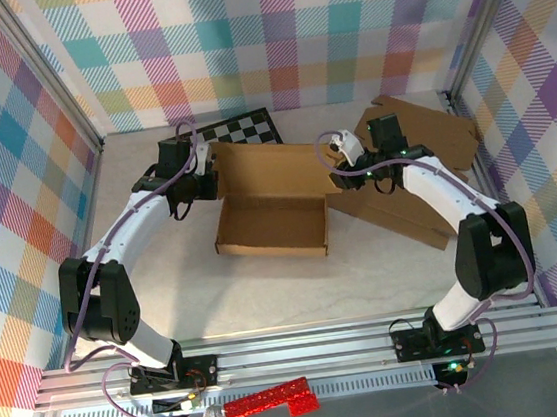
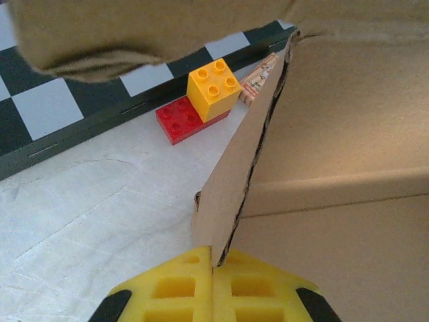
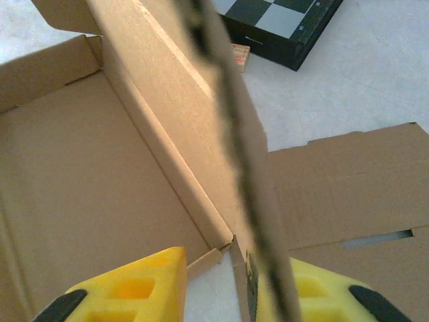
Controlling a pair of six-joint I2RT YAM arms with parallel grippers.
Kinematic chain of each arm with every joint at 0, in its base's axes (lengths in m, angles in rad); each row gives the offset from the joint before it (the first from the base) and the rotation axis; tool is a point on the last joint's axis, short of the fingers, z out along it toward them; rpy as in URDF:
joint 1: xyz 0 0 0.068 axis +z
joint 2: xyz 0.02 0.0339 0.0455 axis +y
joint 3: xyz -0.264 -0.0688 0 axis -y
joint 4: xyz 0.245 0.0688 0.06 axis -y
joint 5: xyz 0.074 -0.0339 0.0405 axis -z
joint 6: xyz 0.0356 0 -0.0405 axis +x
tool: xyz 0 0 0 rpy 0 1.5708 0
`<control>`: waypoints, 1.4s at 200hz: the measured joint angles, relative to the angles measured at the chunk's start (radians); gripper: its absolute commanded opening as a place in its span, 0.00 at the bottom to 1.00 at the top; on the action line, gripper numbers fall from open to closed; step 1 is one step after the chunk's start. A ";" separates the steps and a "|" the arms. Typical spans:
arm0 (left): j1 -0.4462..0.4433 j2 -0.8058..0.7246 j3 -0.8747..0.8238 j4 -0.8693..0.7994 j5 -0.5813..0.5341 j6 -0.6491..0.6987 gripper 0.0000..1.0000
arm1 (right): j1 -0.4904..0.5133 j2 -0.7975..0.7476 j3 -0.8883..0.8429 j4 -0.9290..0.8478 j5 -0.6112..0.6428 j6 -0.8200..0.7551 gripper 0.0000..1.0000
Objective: Fold the paper box
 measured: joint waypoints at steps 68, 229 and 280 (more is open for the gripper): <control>0.000 -0.001 0.000 0.001 0.001 -0.019 0.00 | 0.004 0.018 0.027 0.008 0.019 0.025 0.05; -0.001 -0.021 -0.004 0.000 0.016 -0.044 0.00 | -0.088 -0.005 -0.013 0.061 -0.031 0.094 0.55; -0.001 -0.021 -0.004 0.000 0.018 -0.043 0.00 | -0.105 0.011 -0.018 0.069 -0.068 0.095 0.57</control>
